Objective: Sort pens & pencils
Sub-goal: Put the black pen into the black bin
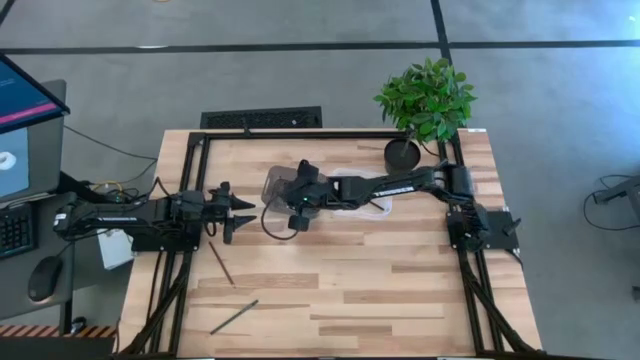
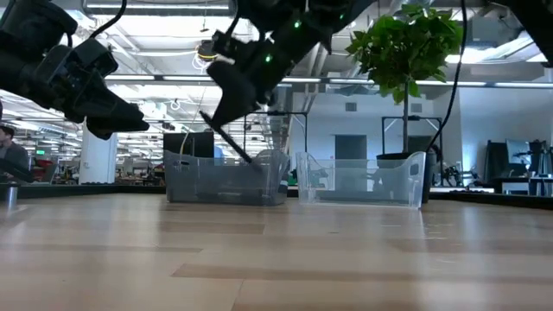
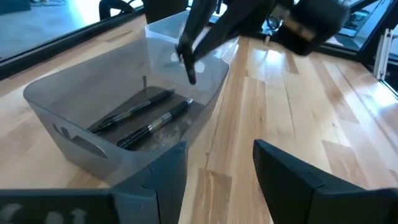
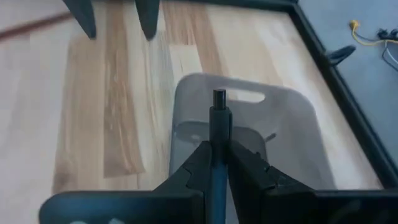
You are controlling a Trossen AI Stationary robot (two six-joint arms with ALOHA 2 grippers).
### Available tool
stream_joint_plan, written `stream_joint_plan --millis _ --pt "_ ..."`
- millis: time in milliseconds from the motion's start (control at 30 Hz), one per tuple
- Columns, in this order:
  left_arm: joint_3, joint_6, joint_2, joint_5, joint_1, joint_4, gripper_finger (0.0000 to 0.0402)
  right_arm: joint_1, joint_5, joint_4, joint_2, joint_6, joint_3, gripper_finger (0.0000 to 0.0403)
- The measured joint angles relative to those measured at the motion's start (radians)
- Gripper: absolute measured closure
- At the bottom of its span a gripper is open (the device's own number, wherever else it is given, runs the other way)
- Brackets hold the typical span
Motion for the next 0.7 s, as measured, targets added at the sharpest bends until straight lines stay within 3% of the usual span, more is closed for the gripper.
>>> stream_joint_plan --millis 267,700 --pt "0.0 -0.006 0.0 0.0 0.0 0.0 0.0228 -0.011 0.0 -0.002 0.065 0.044 0.0 0.0336" --pt "0.0 -0.006 0.0 0.0 0.0 0.0 0.0228 -0.011 0.002 -0.006 0.066 0.056 0.0 0.0323"
